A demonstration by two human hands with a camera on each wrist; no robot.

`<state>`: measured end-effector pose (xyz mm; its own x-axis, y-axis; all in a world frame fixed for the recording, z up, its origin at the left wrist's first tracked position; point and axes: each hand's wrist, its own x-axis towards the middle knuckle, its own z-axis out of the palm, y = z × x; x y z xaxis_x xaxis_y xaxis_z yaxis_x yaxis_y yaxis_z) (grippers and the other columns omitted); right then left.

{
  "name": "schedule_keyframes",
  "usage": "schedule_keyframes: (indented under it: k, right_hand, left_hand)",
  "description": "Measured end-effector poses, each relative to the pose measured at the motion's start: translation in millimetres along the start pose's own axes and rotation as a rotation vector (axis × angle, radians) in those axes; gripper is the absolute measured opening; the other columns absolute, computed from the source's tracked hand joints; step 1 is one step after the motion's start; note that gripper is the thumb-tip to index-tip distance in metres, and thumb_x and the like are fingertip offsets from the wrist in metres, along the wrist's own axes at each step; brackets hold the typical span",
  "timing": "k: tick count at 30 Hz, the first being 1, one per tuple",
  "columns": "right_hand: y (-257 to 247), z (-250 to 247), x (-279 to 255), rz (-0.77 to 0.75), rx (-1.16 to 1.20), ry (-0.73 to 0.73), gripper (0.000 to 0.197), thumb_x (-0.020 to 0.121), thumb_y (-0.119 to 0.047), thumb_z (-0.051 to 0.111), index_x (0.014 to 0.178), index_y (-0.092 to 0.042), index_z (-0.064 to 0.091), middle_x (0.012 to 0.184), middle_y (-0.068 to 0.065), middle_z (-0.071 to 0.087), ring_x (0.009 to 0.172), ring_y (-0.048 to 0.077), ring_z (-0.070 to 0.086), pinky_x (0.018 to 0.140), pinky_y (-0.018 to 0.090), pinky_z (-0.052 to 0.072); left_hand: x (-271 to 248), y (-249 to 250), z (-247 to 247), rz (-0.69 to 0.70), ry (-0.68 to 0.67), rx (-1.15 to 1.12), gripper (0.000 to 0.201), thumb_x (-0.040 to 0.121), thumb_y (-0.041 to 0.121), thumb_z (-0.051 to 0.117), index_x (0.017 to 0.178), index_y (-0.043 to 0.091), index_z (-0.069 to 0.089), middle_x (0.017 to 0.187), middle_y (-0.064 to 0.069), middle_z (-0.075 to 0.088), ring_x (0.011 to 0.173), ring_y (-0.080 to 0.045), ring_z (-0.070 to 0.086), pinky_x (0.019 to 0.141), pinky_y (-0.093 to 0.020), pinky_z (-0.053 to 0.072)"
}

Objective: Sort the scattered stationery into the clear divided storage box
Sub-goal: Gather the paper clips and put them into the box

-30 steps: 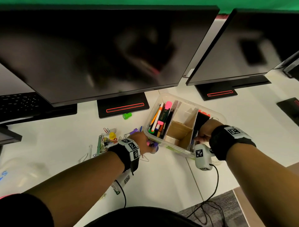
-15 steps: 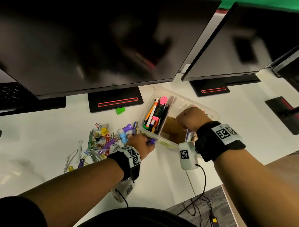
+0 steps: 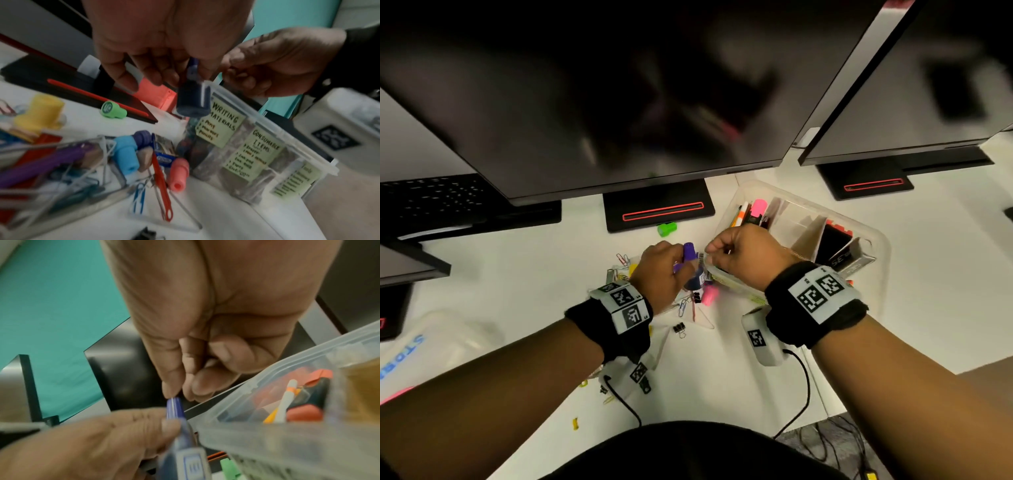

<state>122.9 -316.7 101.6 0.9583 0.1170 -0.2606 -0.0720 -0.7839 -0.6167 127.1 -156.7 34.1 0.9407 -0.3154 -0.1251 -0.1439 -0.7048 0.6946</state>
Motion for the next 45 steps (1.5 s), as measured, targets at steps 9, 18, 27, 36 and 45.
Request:
schedule_keyframes:
  k: [9,18,27,36,45]
  right_hand:
    - [-13.2,4.9,-0.7,-0.015,0.267,-0.005,0.014,0.080,-0.022,0.072,0.090,-0.013,0.068,0.071,0.007,0.062,0.063,0.015,0.057,0.073,0.036,0.054]
    - [21.4,-56.1,-37.3,0.125,0.416,0.162,0.010,0.084,-0.011,0.068,0.077,-0.007,0.064,0.055,0.006,0.059,0.037,0.004,0.050,0.040,0.016,0.045]
    - [69.2,-99.9,-63.0,0.403,-0.273,0.063,0.014,0.072,-0.013,0.069,0.062,-0.014,0.059,0.065,0.003,0.062,0.060,0.017,0.055,0.053,0.021,0.038]
    - [89.4,-69.3,-54.6,0.610,-0.623,-0.218,0.019,0.070,-0.014,0.077,0.083,-0.007,0.065,0.086,0.009,0.069,0.080,0.022,0.063,0.071,0.026,0.051]
    - [84.4,-66.9,-44.1,0.625,-0.606,-0.137,0.022,0.086,-0.016,0.058,0.103,-0.003,0.063,0.088,0.009,0.067,0.089,0.026,0.064,0.078,0.032,0.052]
  left_hand:
    - [-10.5,21.7,-14.8,0.088,-0.096,-0.022,0.022,0.096,0.026,0.045,0.109,0.009,0.046,0.089,-0.003,0.060,0.075,-0.019,0.058,0.061,-0.022,0.044]
    - [-13.2,34.9,1.3,0.351,0.034,-0.026,0.006,0.091,0.024,0.052,0.086,0.021,0.052,0.078,0.014,0.048,0.063,-0.005,0.050,0.057,-0.019,0.039]
    - [-17.7,8.3,67.2,0.661,-0.697,0.602,0.041,0.091,0.038,0.050,0.130,0.029,0.042,0.130,0.001,0.046,0.117,-0.019,0.046,0.089,-0.036,0.049]
    - [-21.8,7.1,88.6,0.613,-0.812,0.691,0.034,0.093,0.015,0.050,0.127,0.022,0.046,0.127,-0.004,0.047,0.117,-0.021,0.046,0.089,-0.035,0.048]
    - [-19.3,-5.8,72.1,0.549,-0.684,0.638,0.035,0.095,0.020,0.047,0.129,0.022,0.045,0.129,-0.003,0.048,0.118,-0.021,0.047,0.094,-0.036,0.047]
